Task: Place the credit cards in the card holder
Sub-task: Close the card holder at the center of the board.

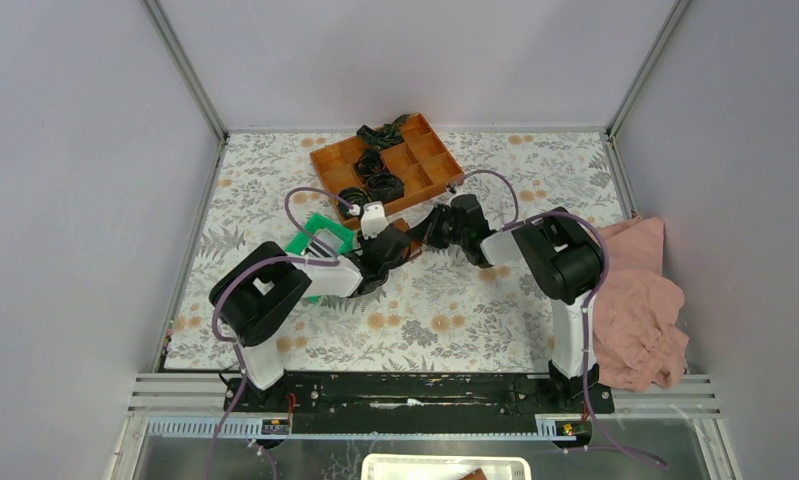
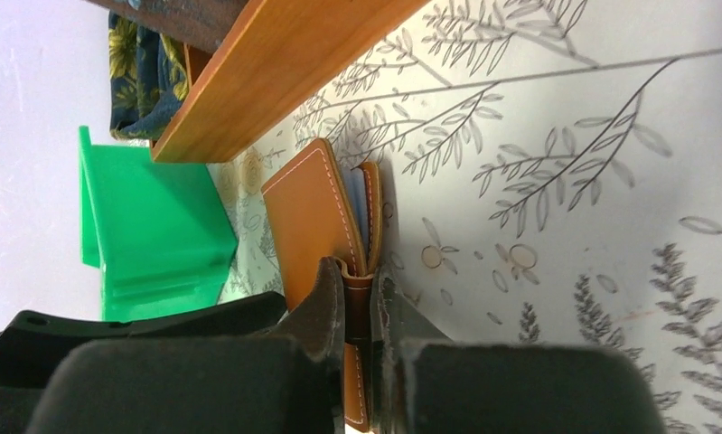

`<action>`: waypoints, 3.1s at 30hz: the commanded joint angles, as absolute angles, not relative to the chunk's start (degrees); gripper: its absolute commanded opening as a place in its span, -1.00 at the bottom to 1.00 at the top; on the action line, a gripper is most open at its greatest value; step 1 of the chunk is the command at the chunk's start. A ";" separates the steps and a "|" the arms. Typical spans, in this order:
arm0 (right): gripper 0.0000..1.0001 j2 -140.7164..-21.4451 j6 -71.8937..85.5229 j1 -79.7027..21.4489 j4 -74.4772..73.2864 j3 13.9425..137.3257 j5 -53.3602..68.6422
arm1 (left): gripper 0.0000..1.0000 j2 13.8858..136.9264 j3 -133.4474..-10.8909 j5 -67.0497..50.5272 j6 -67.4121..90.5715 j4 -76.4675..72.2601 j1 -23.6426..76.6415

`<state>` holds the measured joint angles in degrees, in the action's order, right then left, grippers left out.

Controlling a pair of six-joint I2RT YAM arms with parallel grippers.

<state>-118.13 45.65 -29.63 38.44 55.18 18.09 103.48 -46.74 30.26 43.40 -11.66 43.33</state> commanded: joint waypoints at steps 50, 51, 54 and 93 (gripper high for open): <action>-0.68 -108.19 60.78 -32.48 51.41 31.47 21.23 | -0.15 103.27 -33.15 23.40 51.39 0.99 50.93; -0.67 -108.15 61.15 -32.48 51.60 31.48 21.27 | -0.16 103.37 -33.06 23.50 51.48 1.12 51.09; -0.62 -108.22 61.80 -32.46 51.94 31.54 21.48 | -0.16 103.25 -32.73 24.12 51.77 2.09 51.48; -0.28 -111.89 66.84 -34.23 57.71 32.35 22.63 | -0.23 106.40 -32.84 21.89 51.04 -0.02 53.58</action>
<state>-110.65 67.59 -32.36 58.19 31.35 22.13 99.09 -36.69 38.92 50.13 -15.55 51.18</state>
